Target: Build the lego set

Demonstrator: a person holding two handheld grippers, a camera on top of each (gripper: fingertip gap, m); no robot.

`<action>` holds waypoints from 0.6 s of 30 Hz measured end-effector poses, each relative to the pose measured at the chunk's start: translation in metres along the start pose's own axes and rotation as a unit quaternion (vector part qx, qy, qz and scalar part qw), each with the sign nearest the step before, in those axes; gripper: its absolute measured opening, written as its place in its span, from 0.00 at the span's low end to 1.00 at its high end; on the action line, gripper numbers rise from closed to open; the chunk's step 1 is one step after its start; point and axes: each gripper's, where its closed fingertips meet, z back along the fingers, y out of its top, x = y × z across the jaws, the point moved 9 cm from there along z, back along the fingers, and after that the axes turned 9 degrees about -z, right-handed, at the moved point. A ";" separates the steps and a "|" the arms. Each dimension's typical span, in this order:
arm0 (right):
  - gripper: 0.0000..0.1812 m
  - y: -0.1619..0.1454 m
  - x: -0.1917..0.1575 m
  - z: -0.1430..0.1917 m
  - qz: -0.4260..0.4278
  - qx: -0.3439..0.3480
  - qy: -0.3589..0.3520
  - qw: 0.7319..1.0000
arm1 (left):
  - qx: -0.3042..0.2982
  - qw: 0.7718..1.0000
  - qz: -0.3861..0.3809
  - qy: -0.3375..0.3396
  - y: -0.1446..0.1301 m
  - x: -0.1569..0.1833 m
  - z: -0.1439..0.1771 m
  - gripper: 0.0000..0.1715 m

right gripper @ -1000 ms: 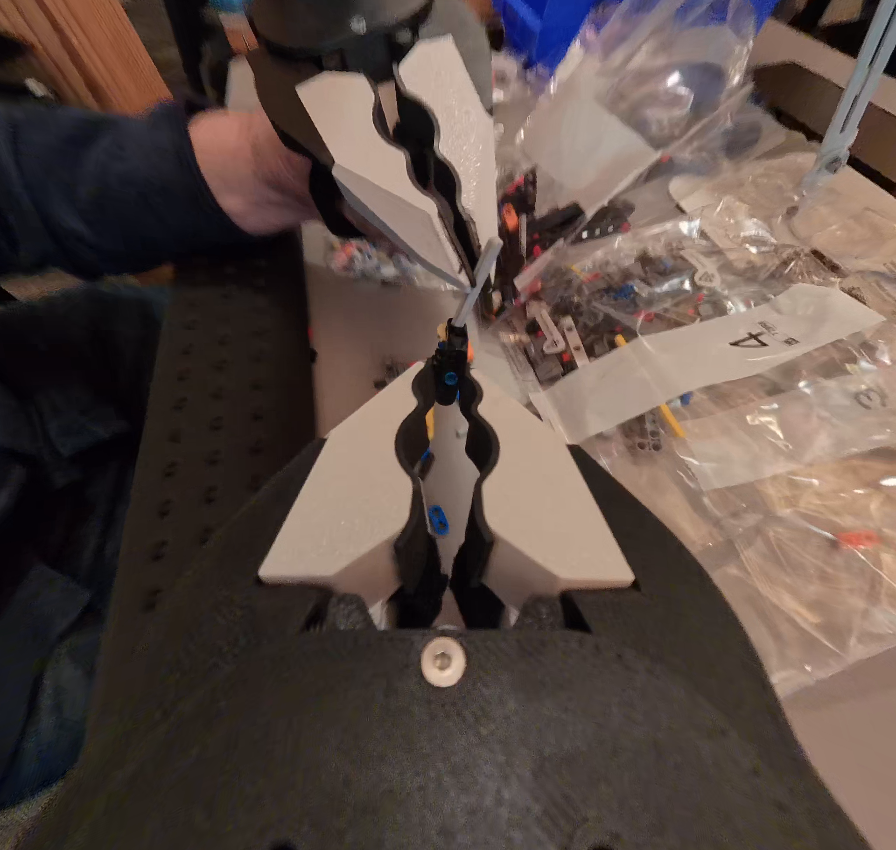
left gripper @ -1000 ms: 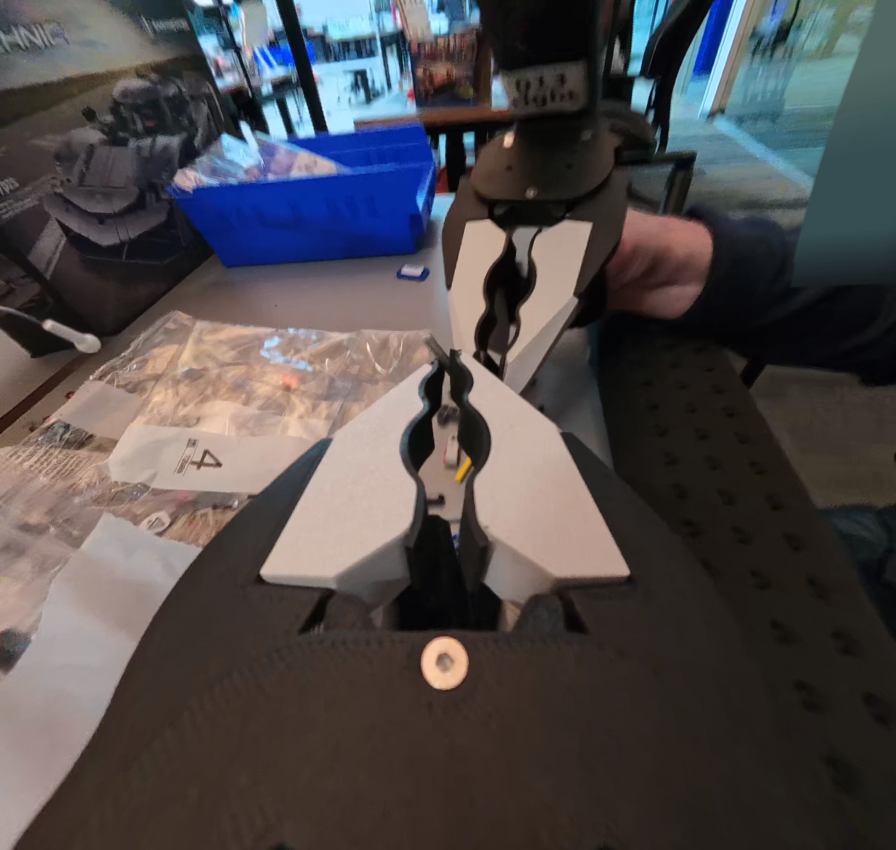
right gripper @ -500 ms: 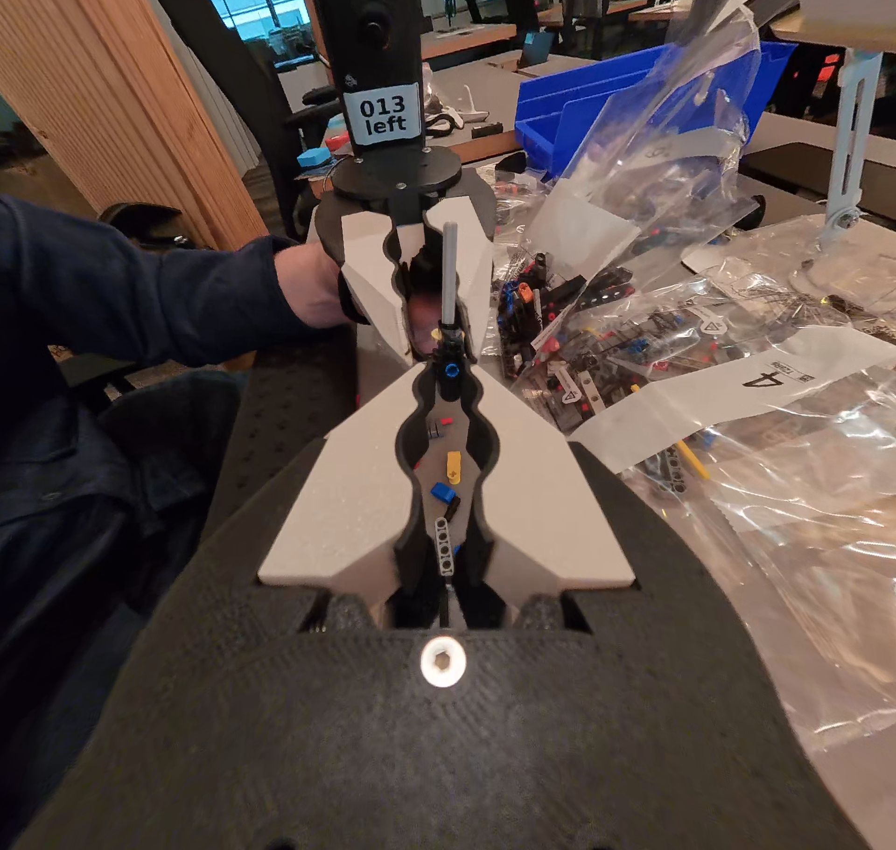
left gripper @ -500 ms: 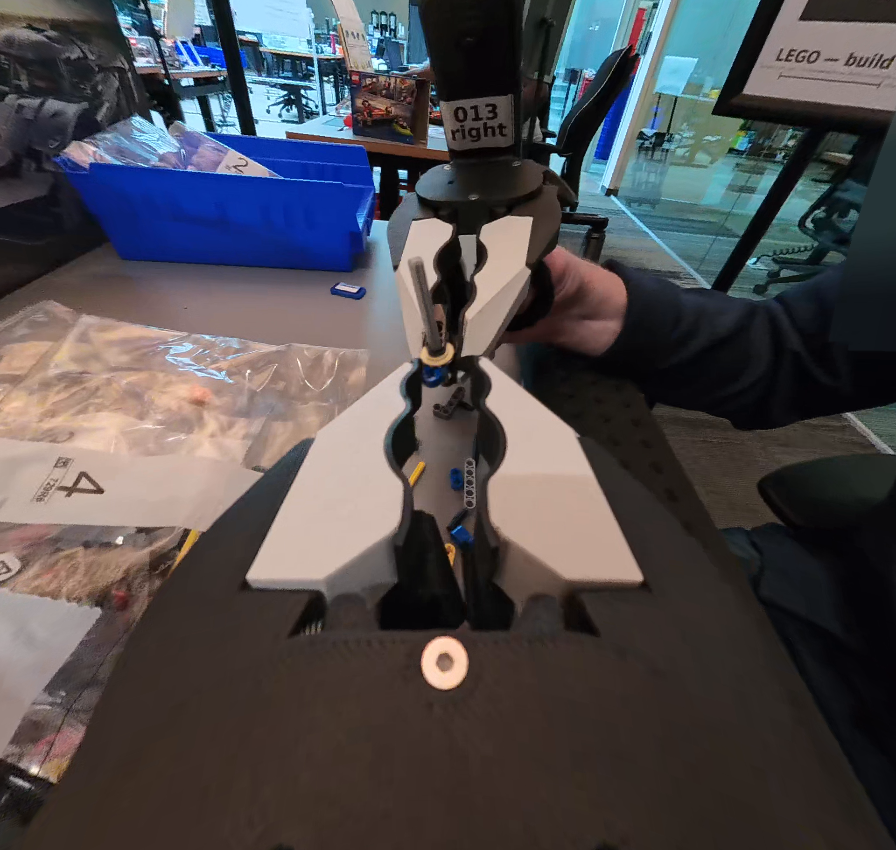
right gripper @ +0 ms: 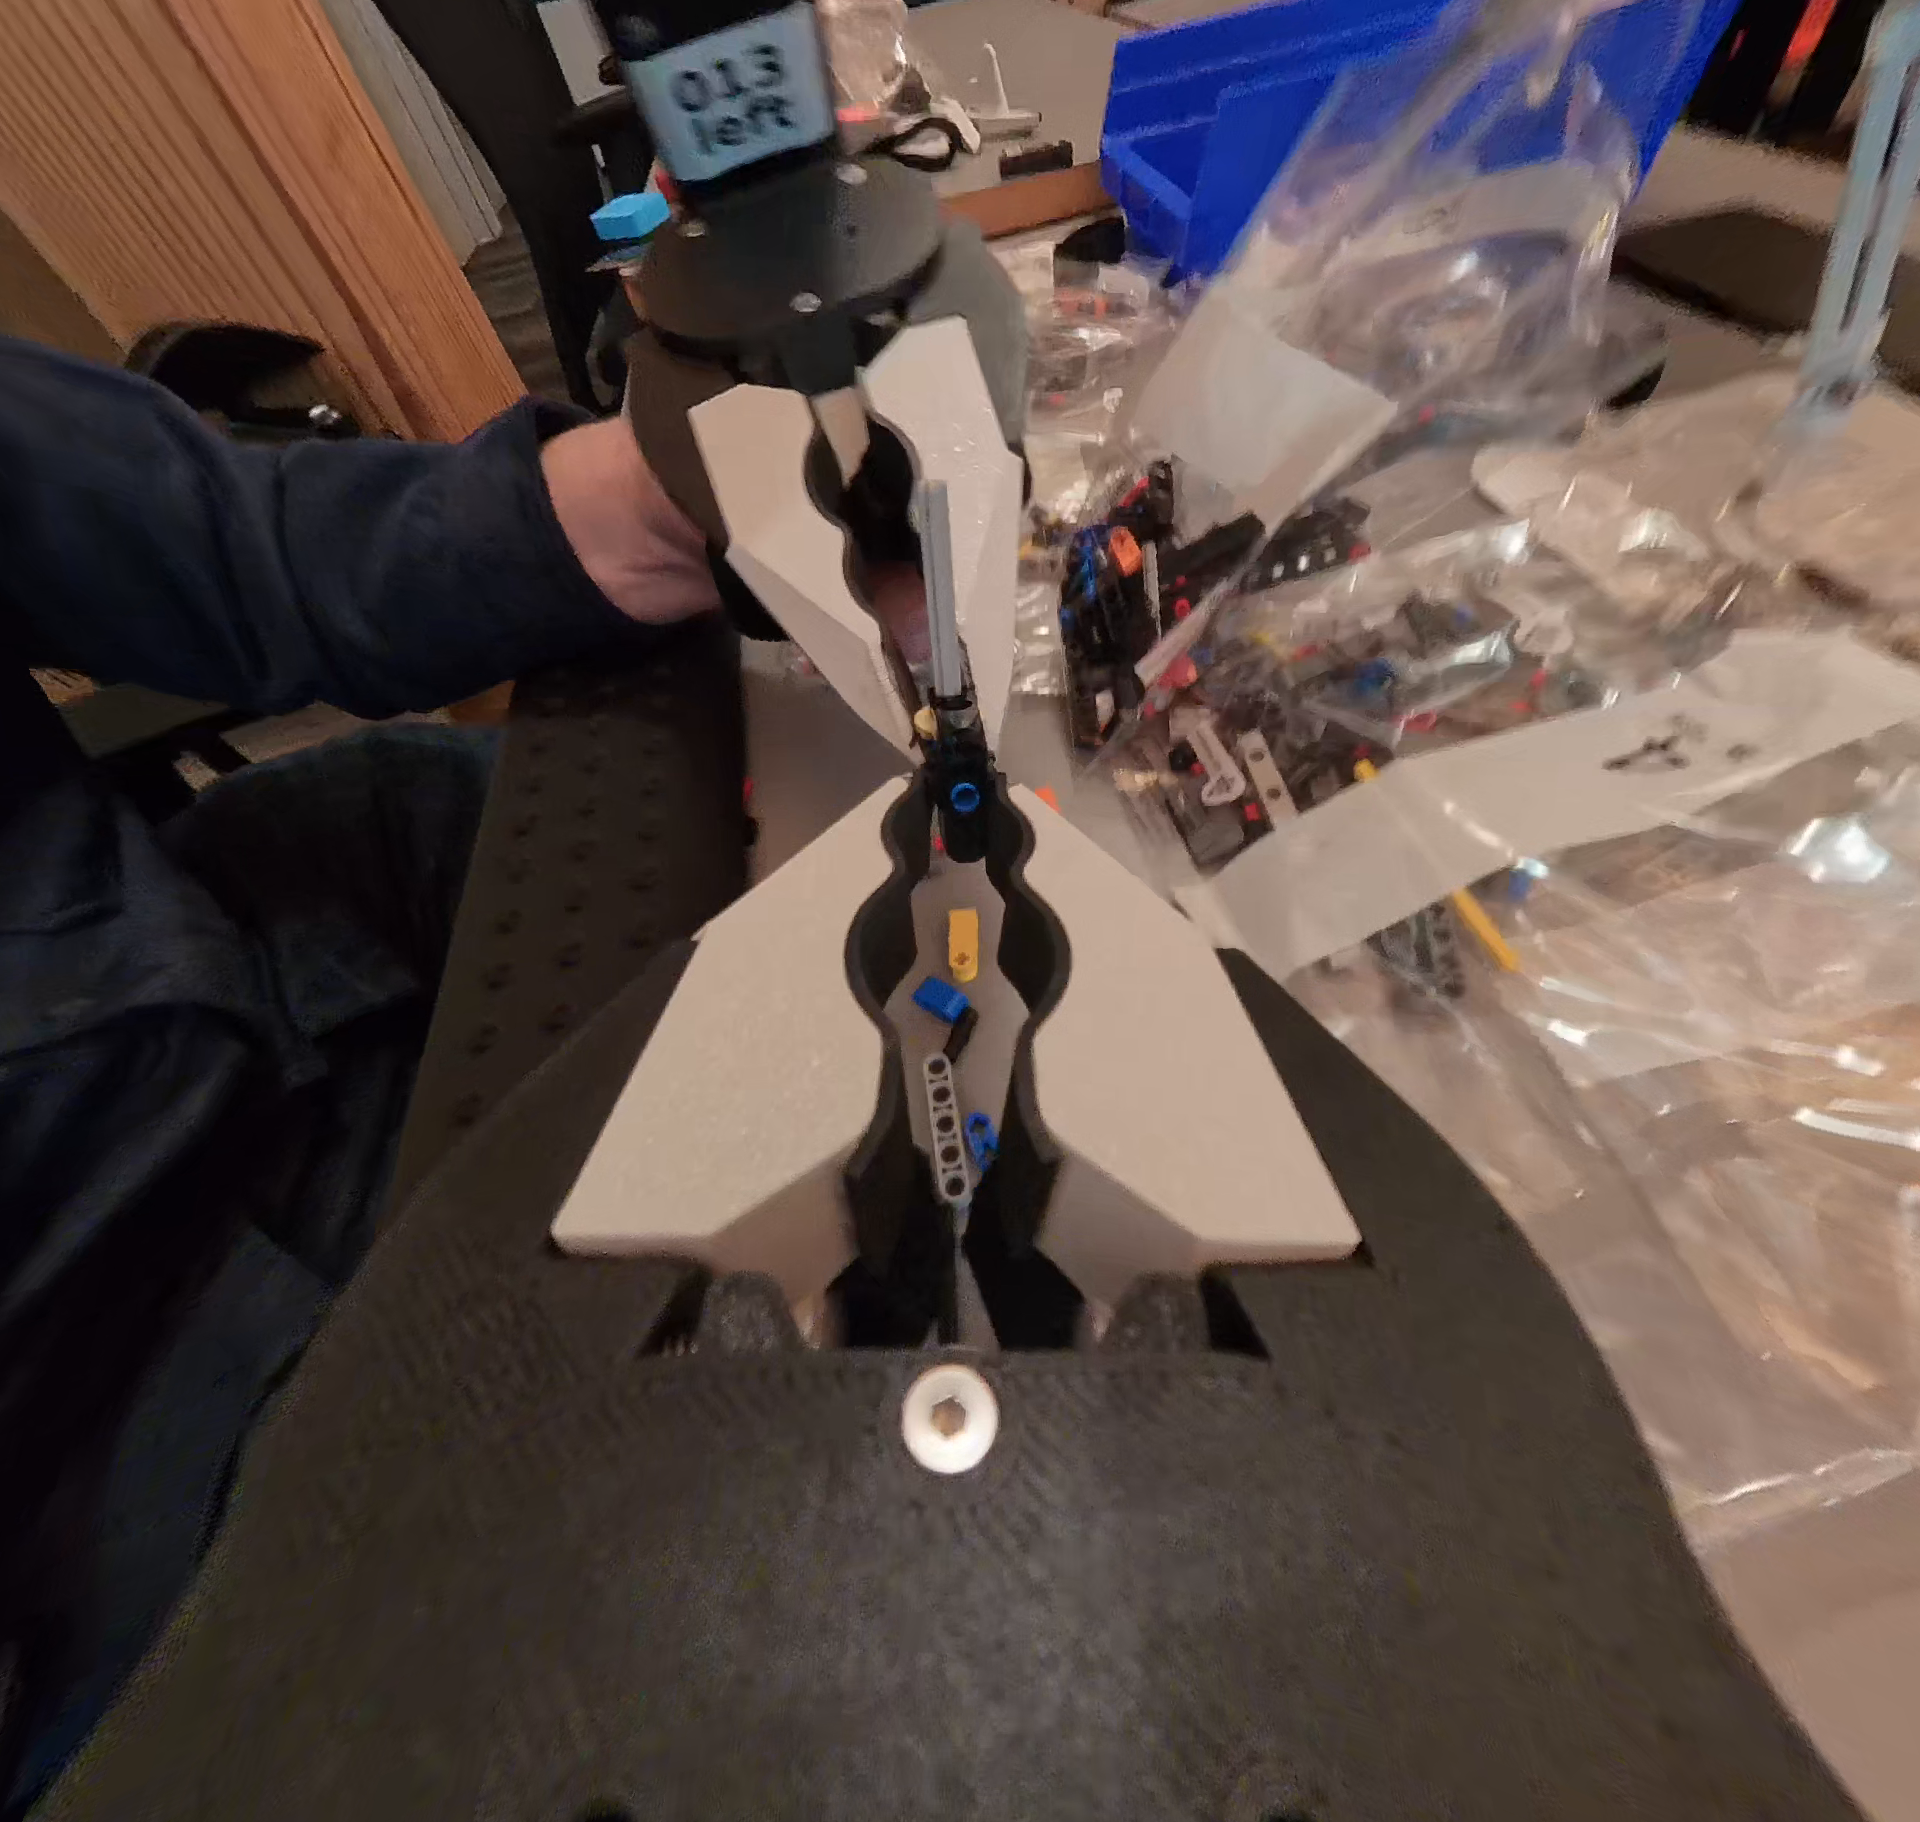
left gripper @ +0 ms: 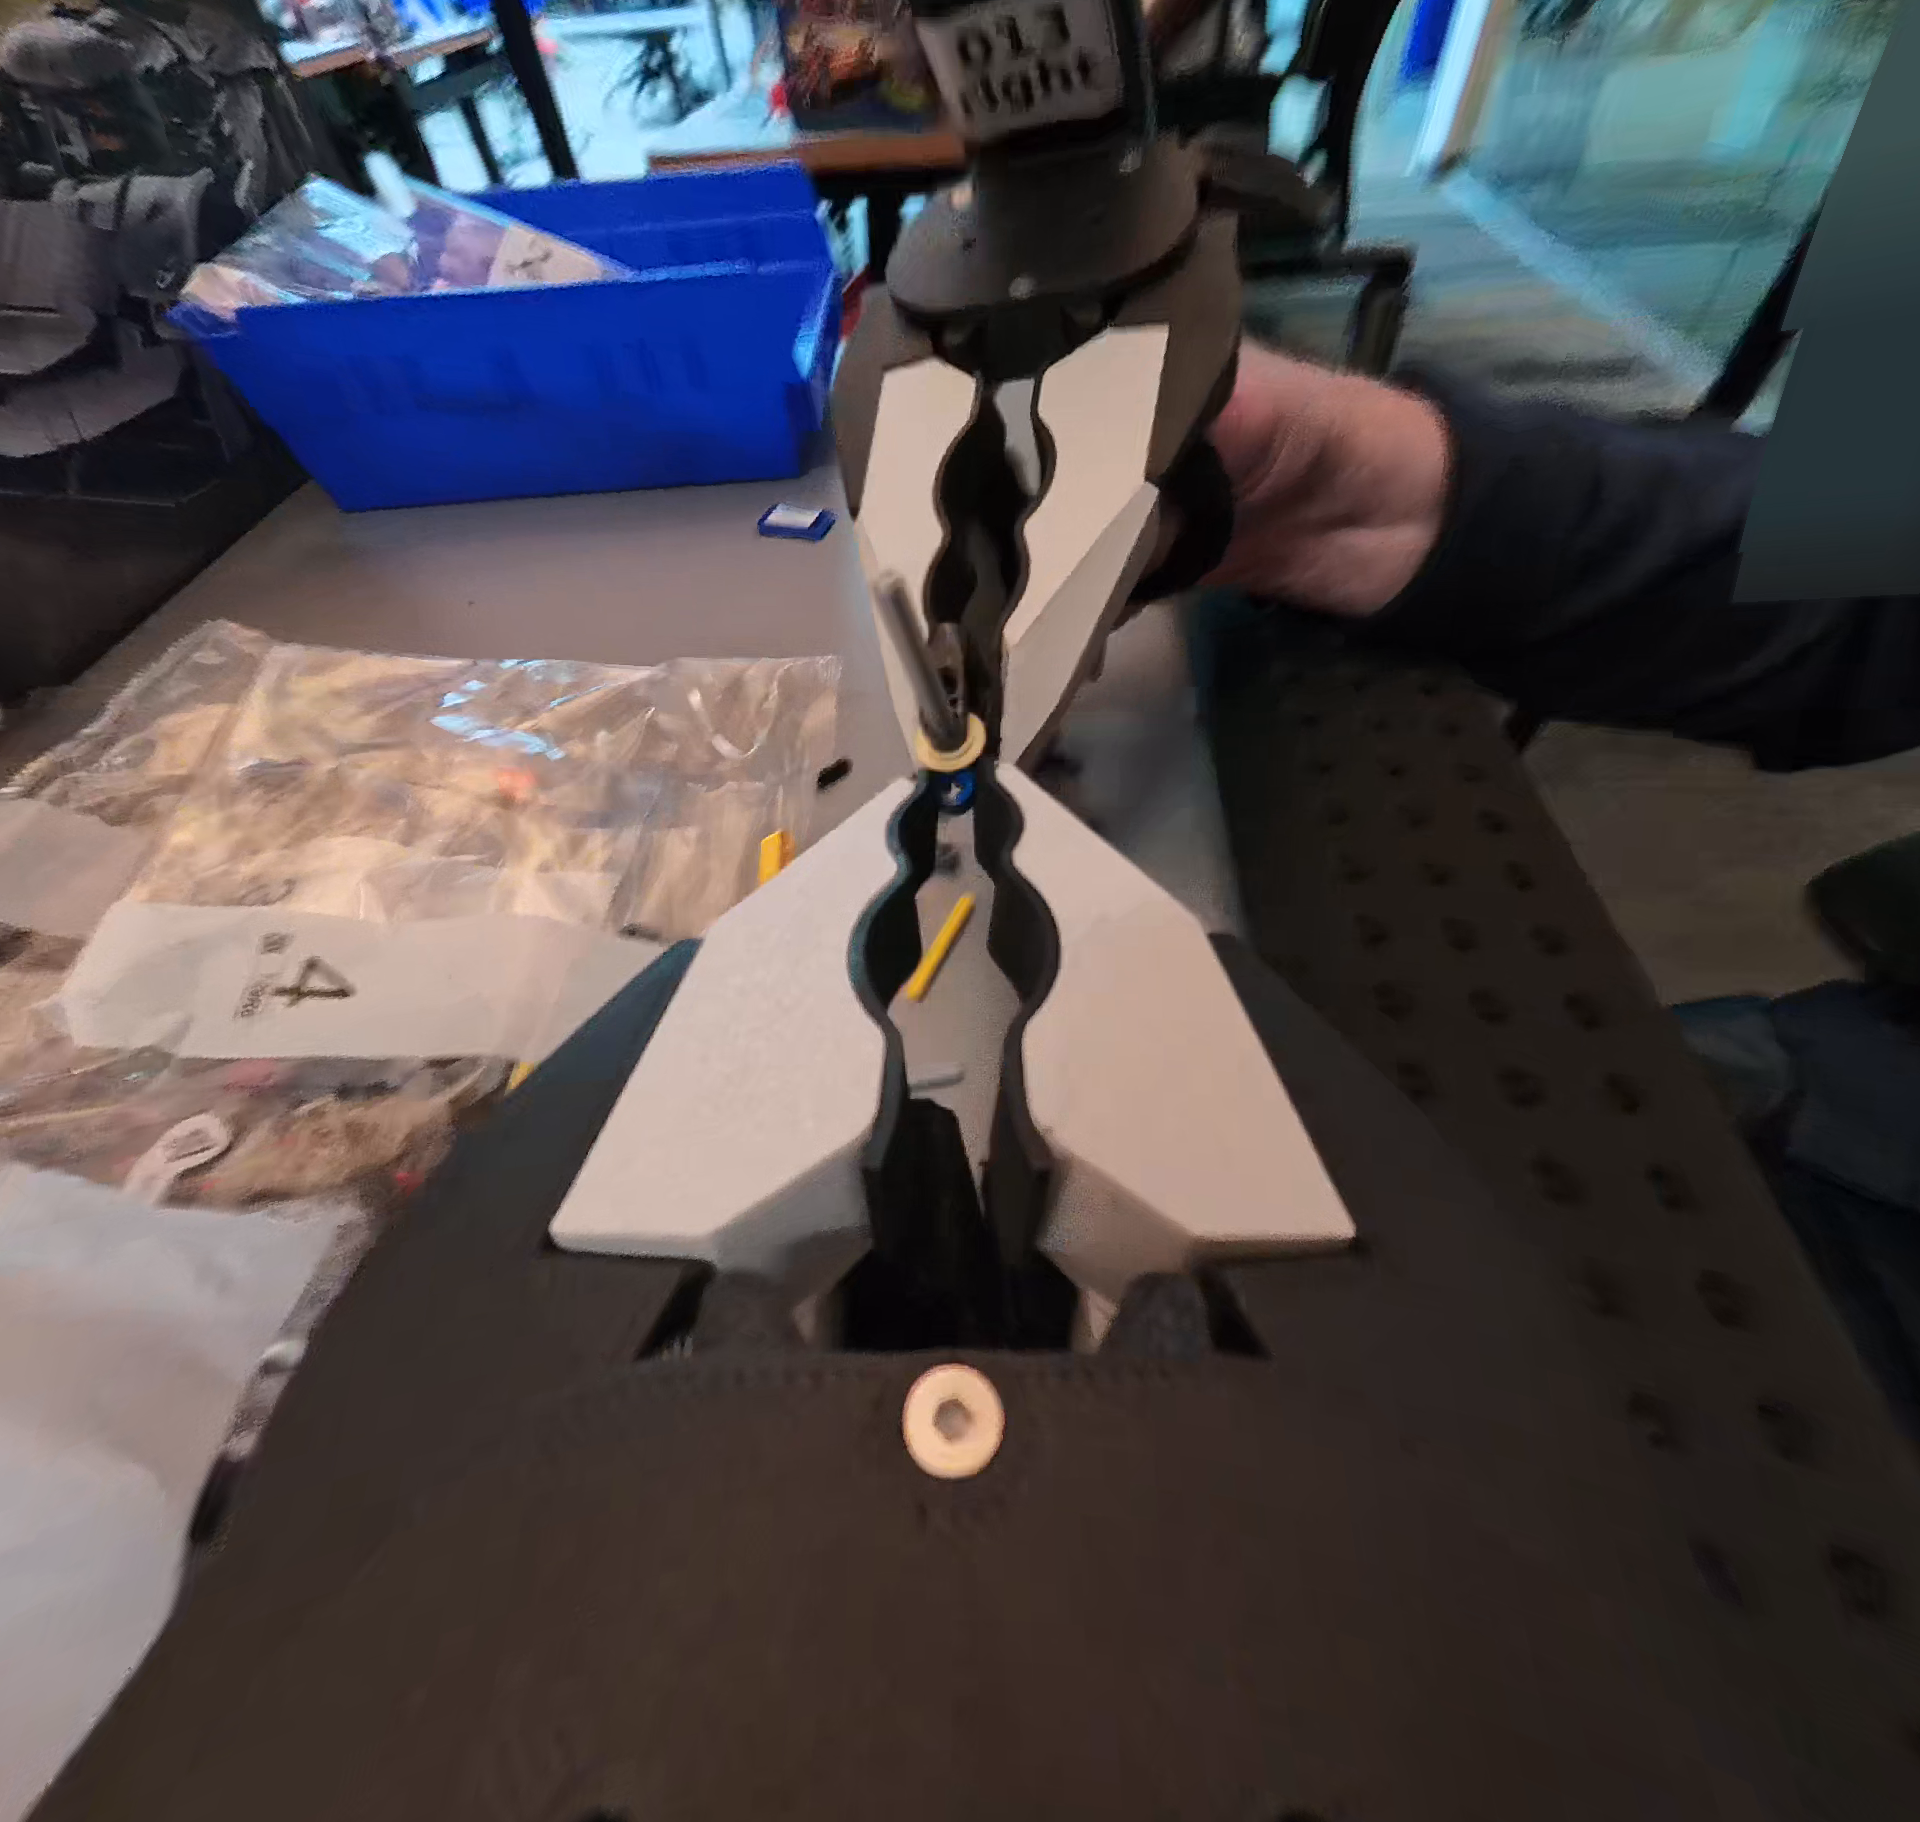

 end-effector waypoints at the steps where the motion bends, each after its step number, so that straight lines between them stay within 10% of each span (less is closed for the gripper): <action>1: 0.04 -0.003 0.003 -0.002 -0.012 -0.015 -0.007 1.000 | -0.030 0.999 -0.025 0.015 -0.003 0.001 -0.003 0.04; 18: 0.04 -0.011 0.022 -0.009 -0.107 -0.017 -0.063 0.992 | -0.212 0.946 -0.165 0.182 -0.010 0.003 -0.030 0.03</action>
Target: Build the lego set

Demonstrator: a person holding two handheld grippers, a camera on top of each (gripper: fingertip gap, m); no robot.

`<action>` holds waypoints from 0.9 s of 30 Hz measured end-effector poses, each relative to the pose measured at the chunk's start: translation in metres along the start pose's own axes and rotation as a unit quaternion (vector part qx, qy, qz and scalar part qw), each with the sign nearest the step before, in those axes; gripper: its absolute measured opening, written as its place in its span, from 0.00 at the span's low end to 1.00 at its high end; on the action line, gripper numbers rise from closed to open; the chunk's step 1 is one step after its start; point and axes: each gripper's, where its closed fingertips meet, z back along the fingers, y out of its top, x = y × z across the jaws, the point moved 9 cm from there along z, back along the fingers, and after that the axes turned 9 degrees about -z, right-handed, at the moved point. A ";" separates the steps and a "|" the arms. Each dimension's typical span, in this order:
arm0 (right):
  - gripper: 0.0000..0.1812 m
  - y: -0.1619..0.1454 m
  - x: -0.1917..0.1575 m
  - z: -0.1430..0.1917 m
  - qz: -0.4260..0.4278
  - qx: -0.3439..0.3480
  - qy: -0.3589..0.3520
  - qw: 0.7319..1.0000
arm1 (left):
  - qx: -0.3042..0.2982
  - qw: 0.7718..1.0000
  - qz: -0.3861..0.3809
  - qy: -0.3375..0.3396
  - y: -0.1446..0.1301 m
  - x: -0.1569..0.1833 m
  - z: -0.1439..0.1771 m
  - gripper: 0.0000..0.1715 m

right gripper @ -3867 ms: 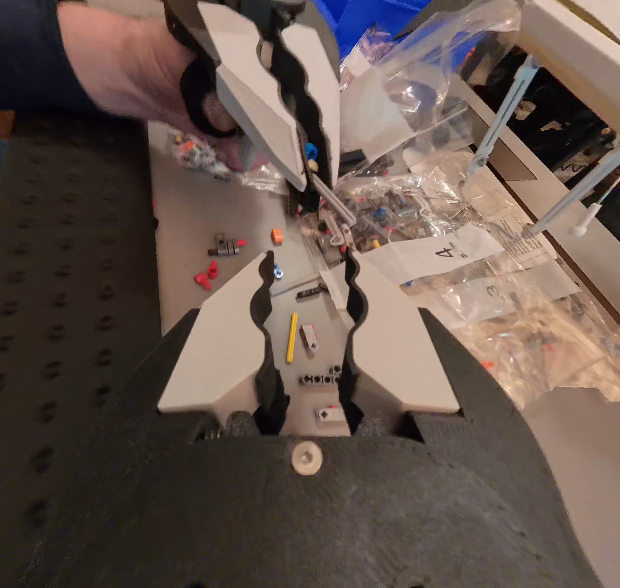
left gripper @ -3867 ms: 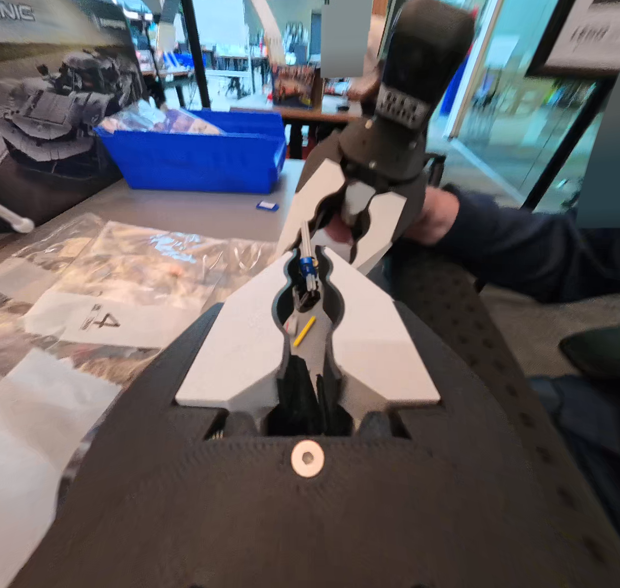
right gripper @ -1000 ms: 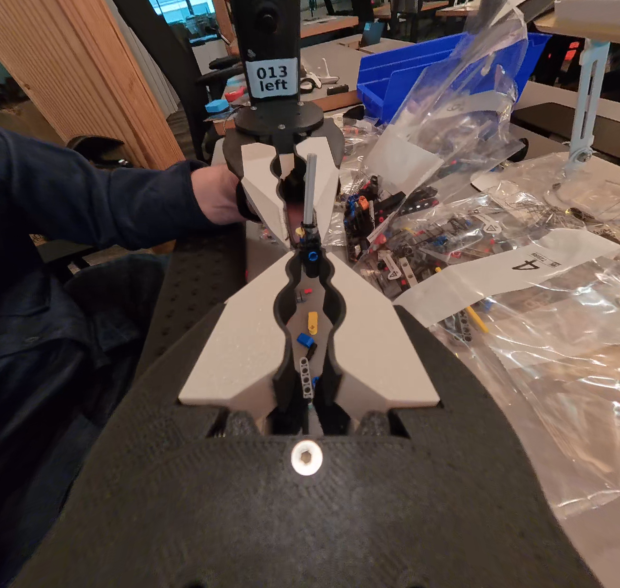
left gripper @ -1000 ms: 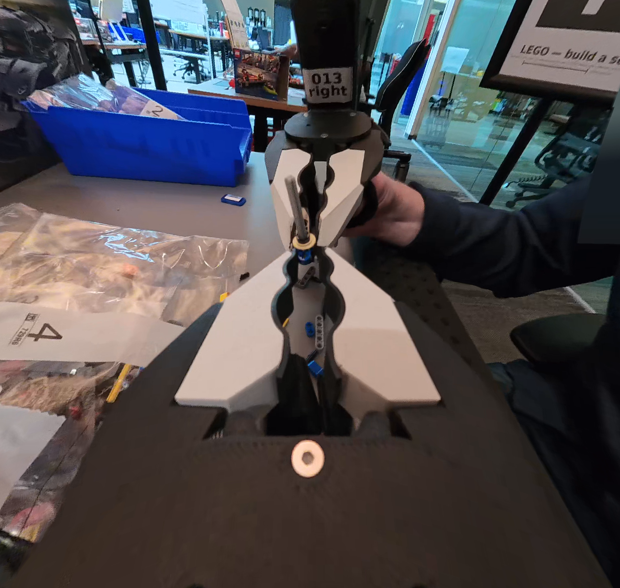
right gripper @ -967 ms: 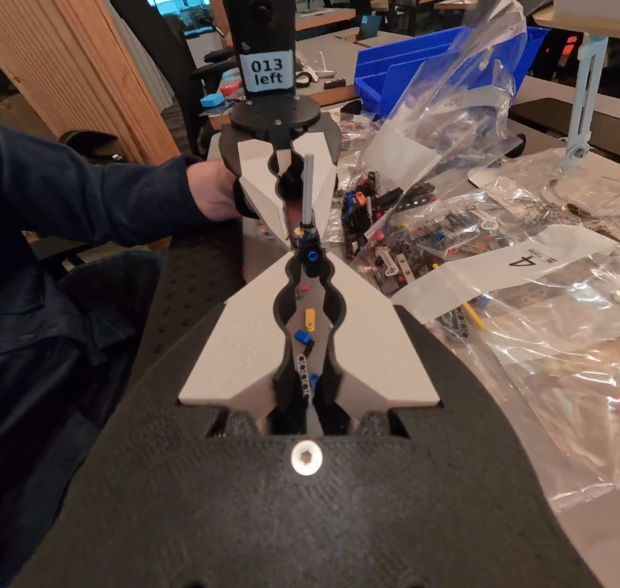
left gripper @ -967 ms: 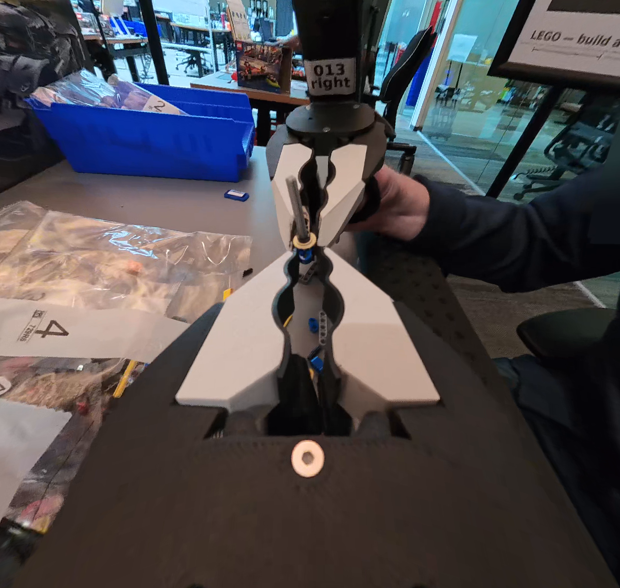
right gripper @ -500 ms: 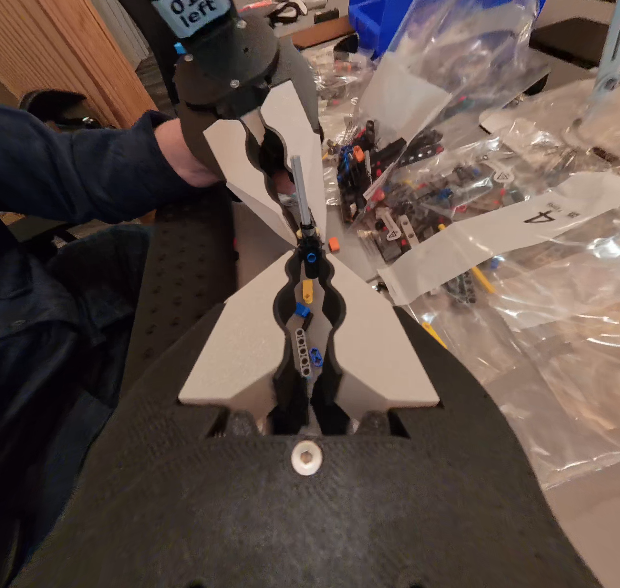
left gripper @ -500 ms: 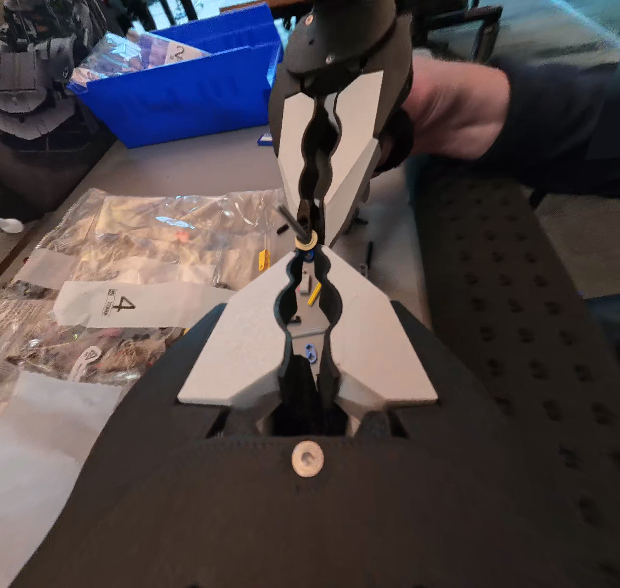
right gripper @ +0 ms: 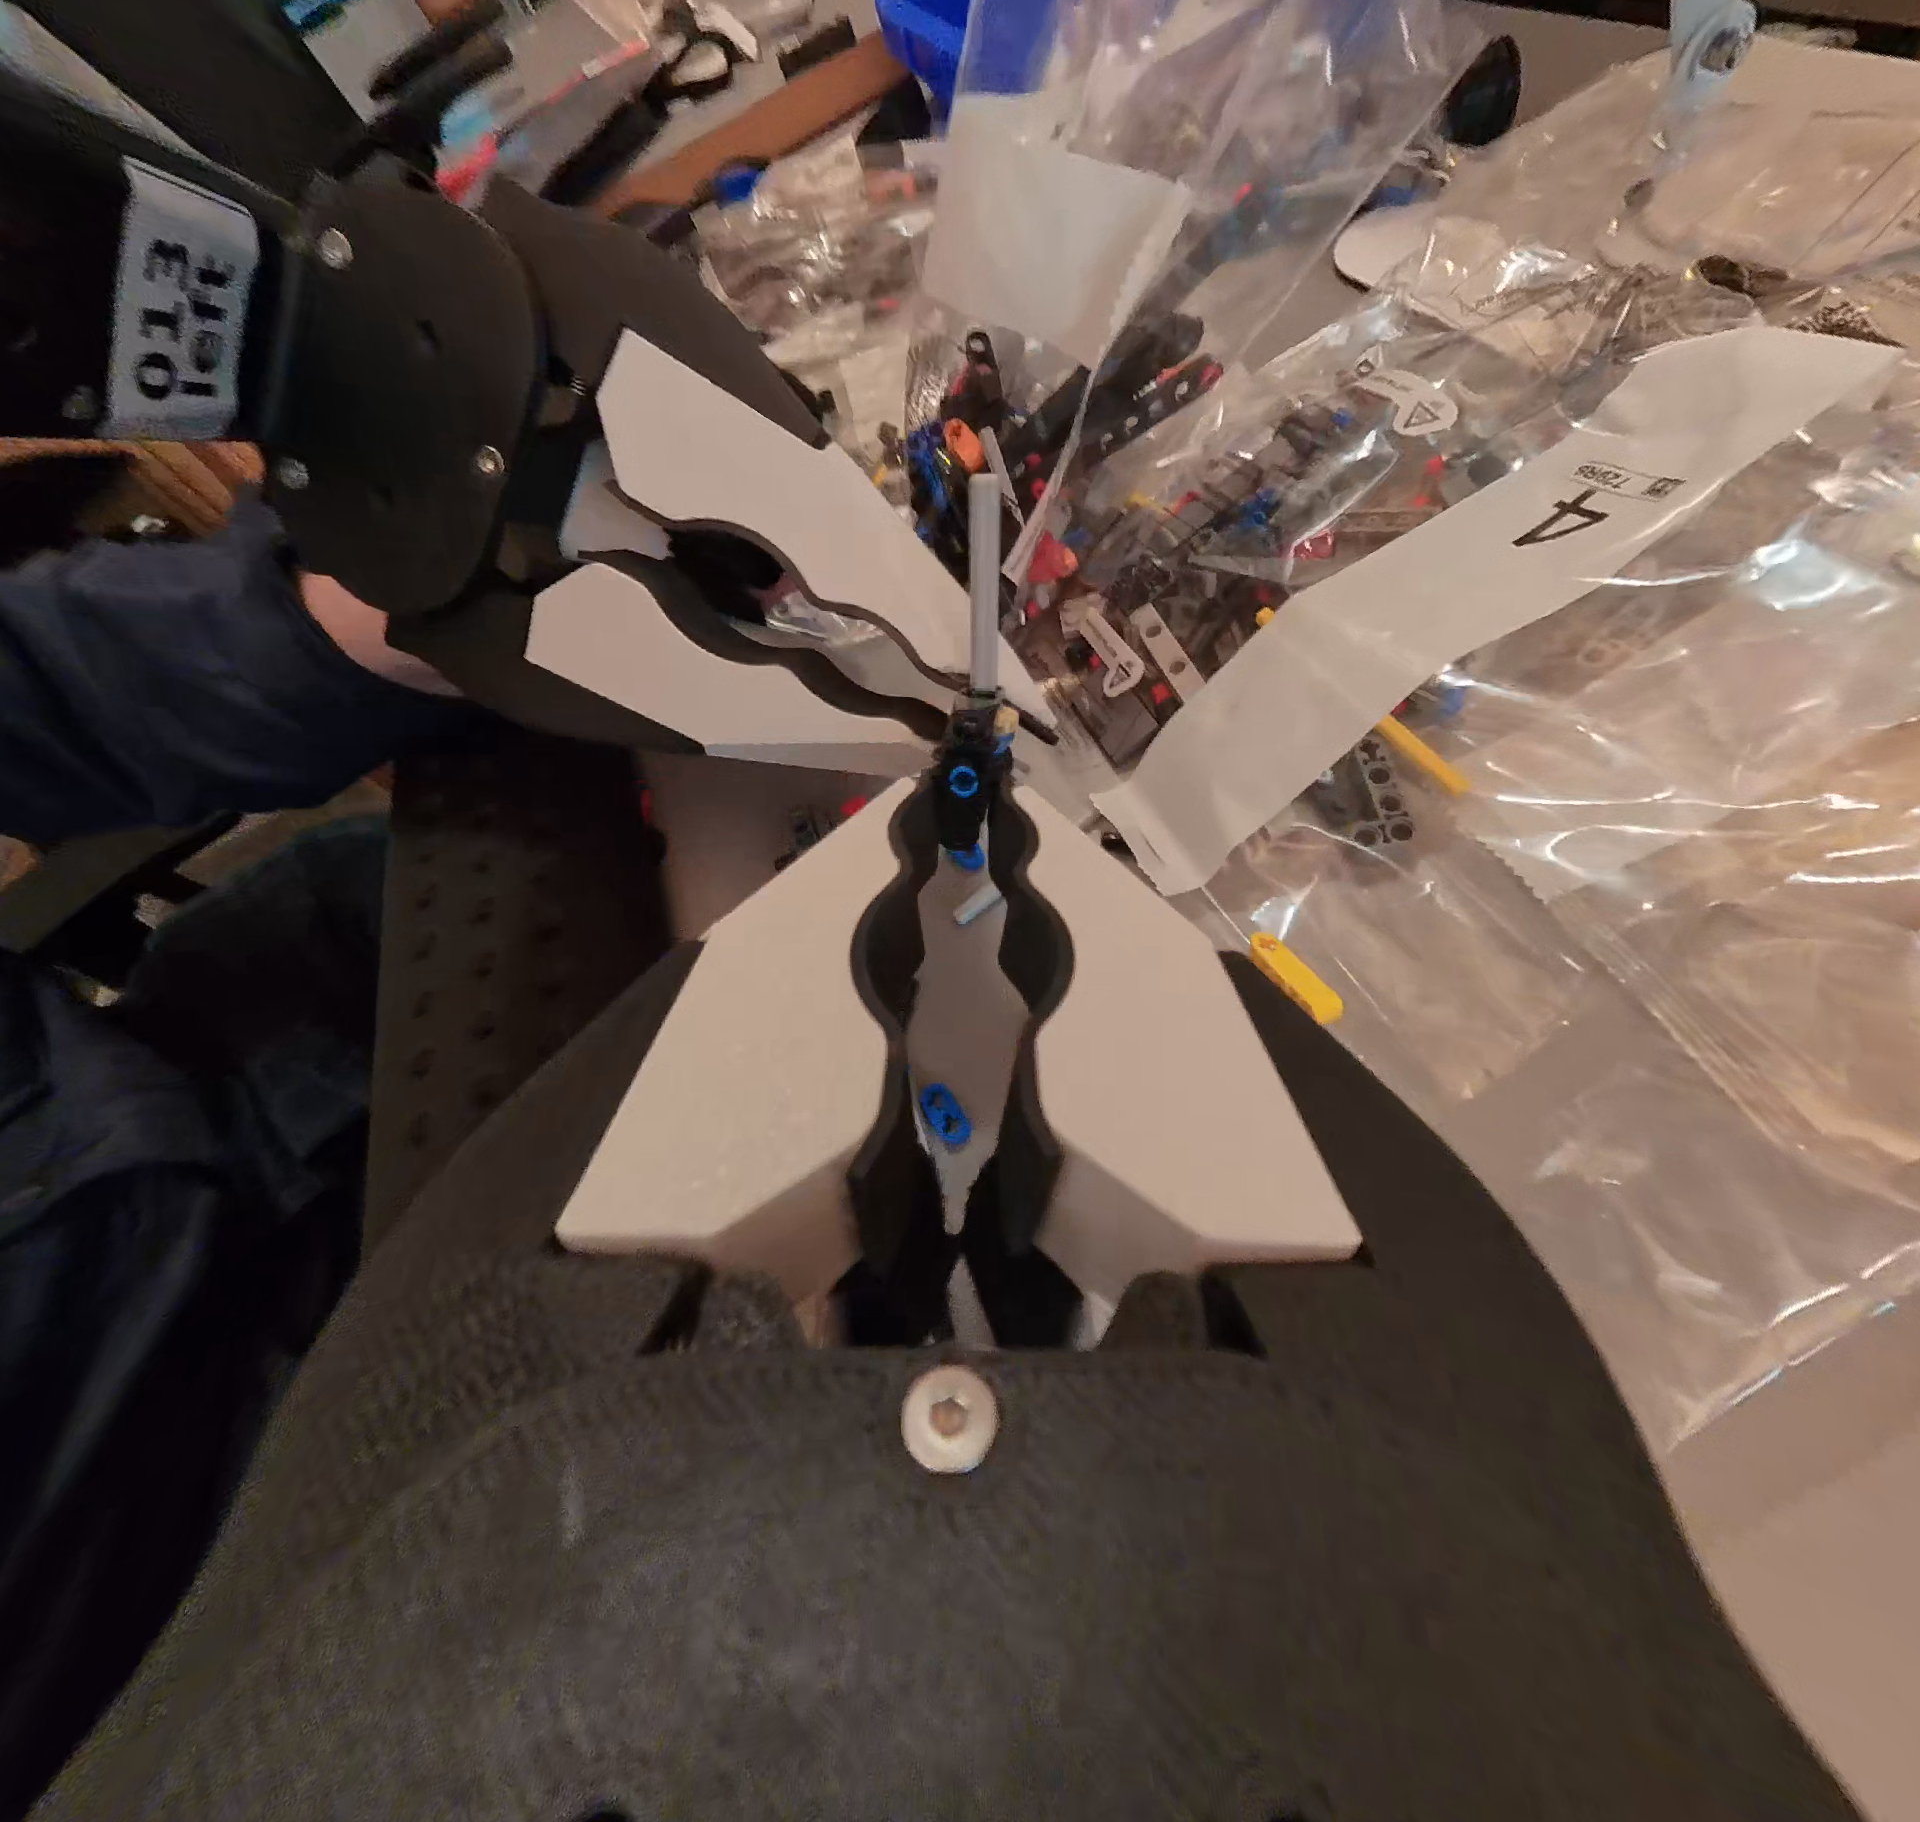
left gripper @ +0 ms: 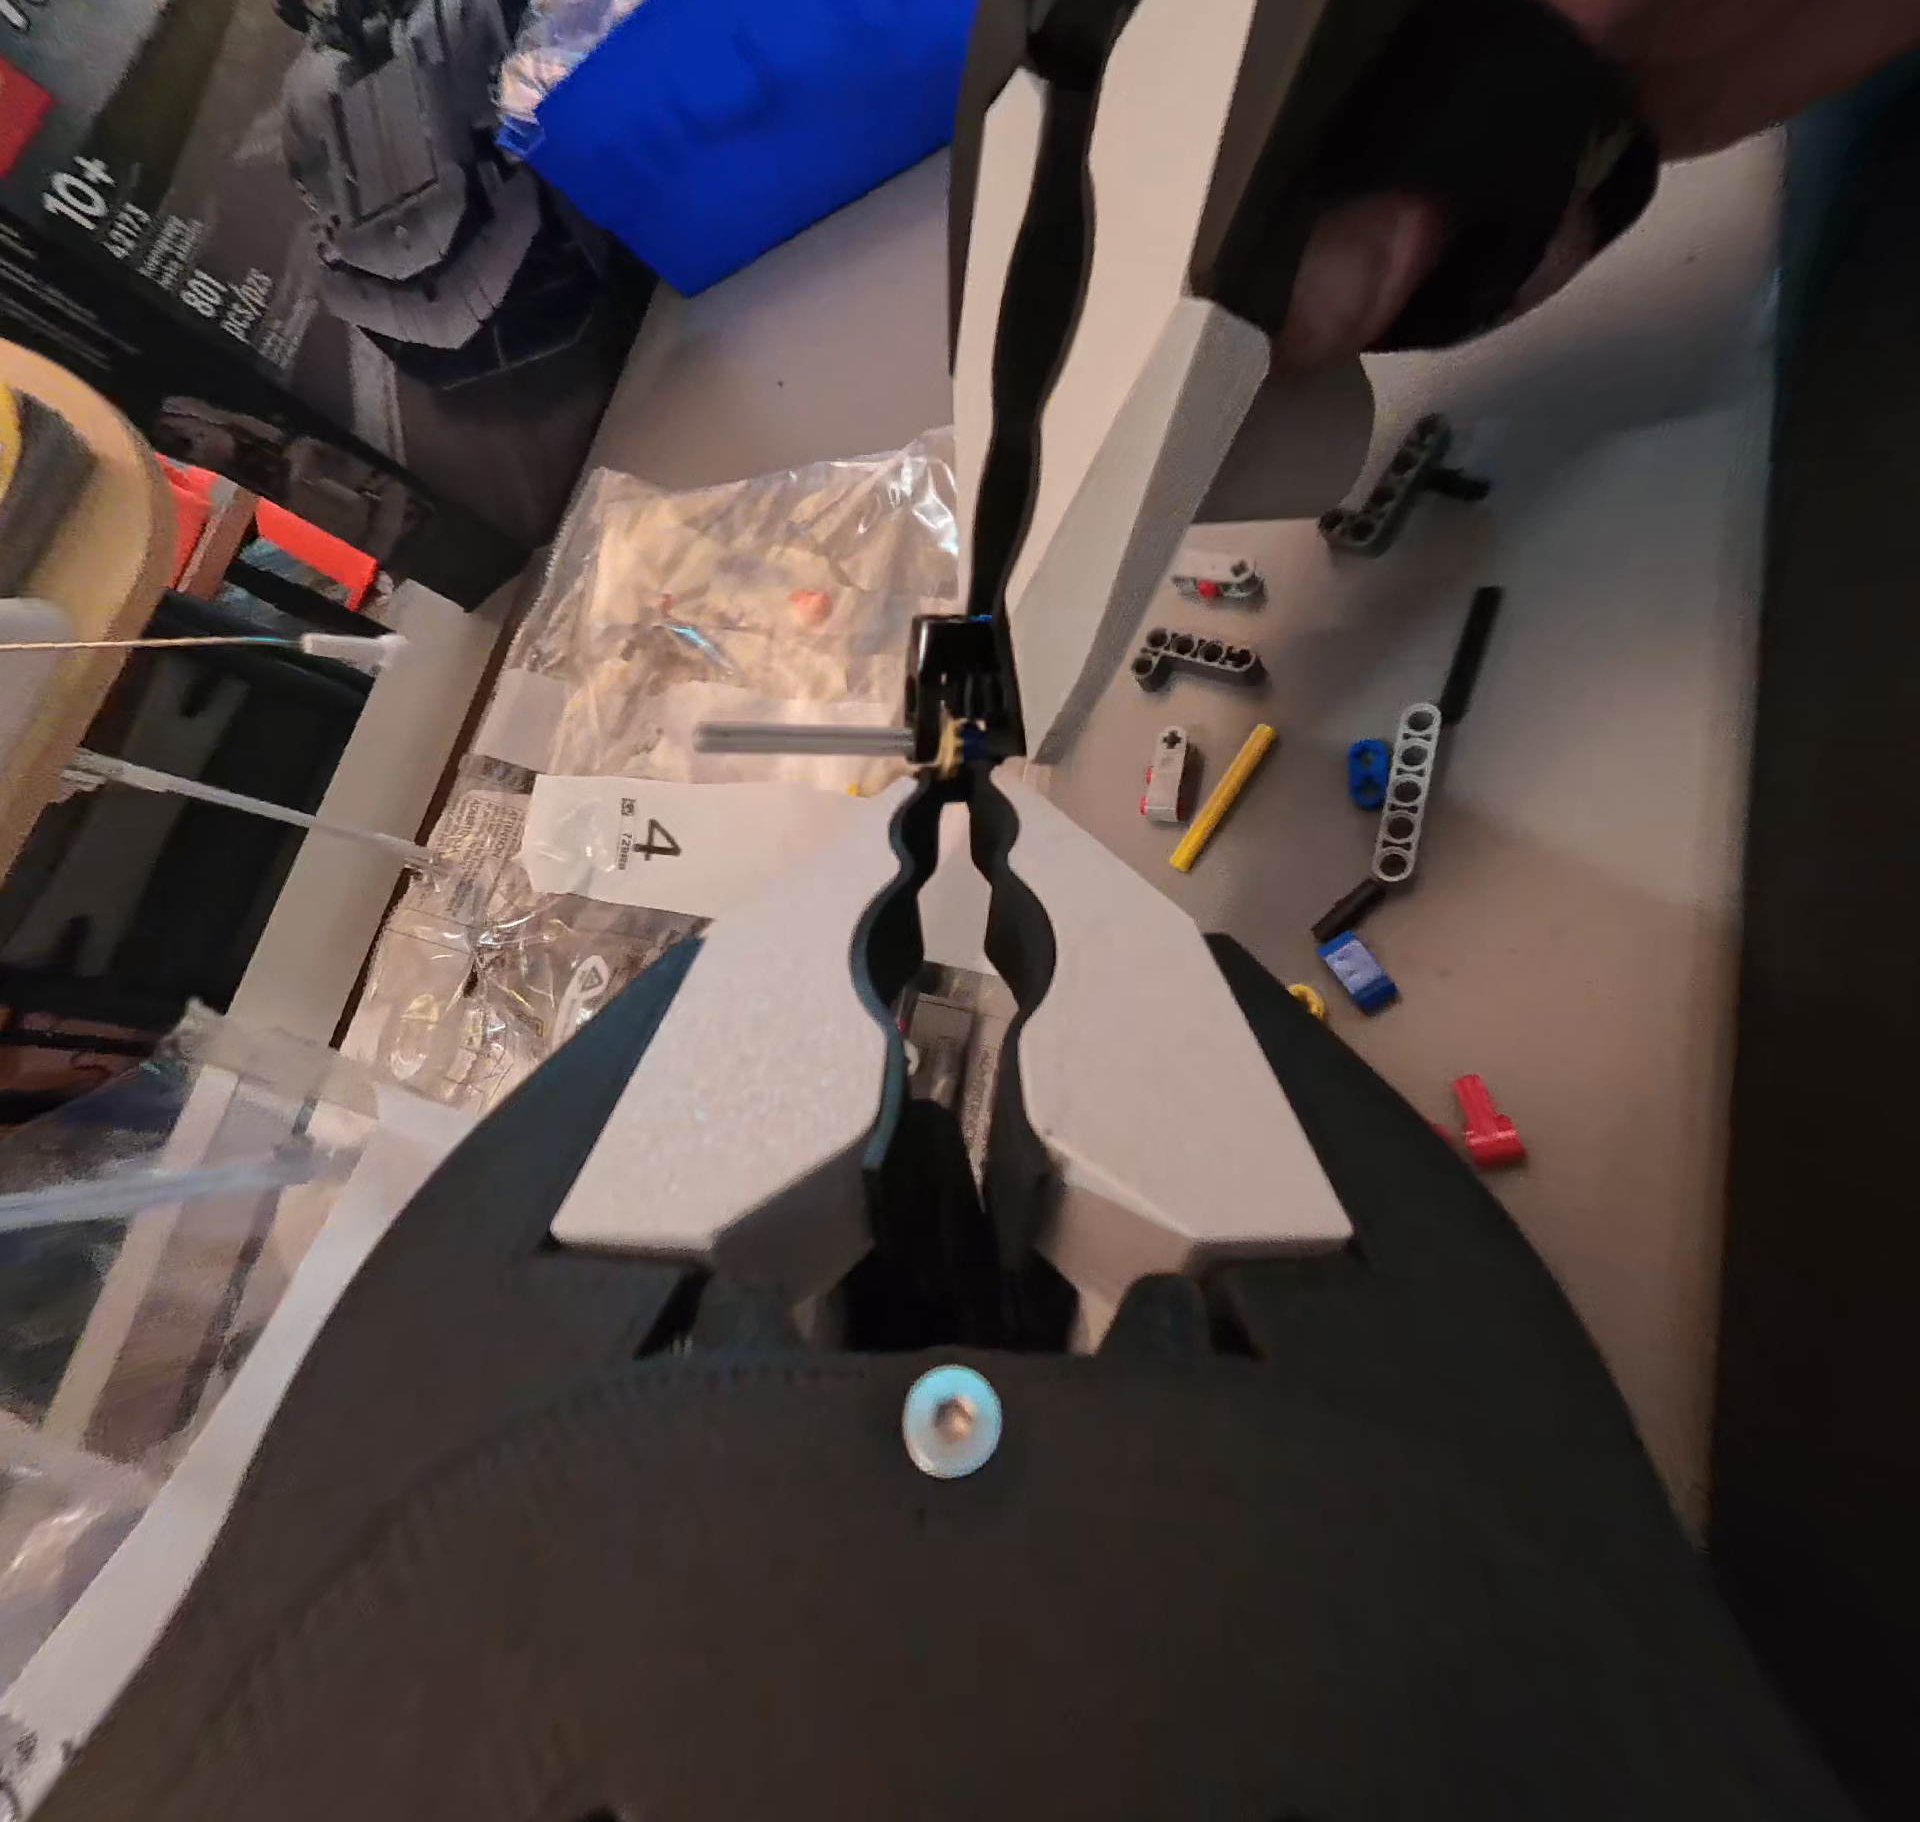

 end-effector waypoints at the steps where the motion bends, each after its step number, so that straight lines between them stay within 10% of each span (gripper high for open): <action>1: 0.03 0.001 -0.001 0.001 0.000 0.007 0.002 1.000 | 0.003 1.000 0.000 0.003 0.000 -0.001 0.001 0.03; 12: 0.03 0.018 0.010 0.027 -0.076 0.138 0.083 0.984 | -0.051 0.977 -0.200 -0.057 0.010 0.051 -0.015 0.00; 20: 0.03 0.012 0.010 0.018 -0.084 0.094 0.104 0.987 | -0.001 0.996 -0.085 0.036 0.006 0.010 0.000 0.00; 27: 0.03 0.011 0.013 0.016 -0.112 0.096 0.128 0.981 | 0.012 0.995 -0.054 0.079 0.008 0.001 0.004 0.24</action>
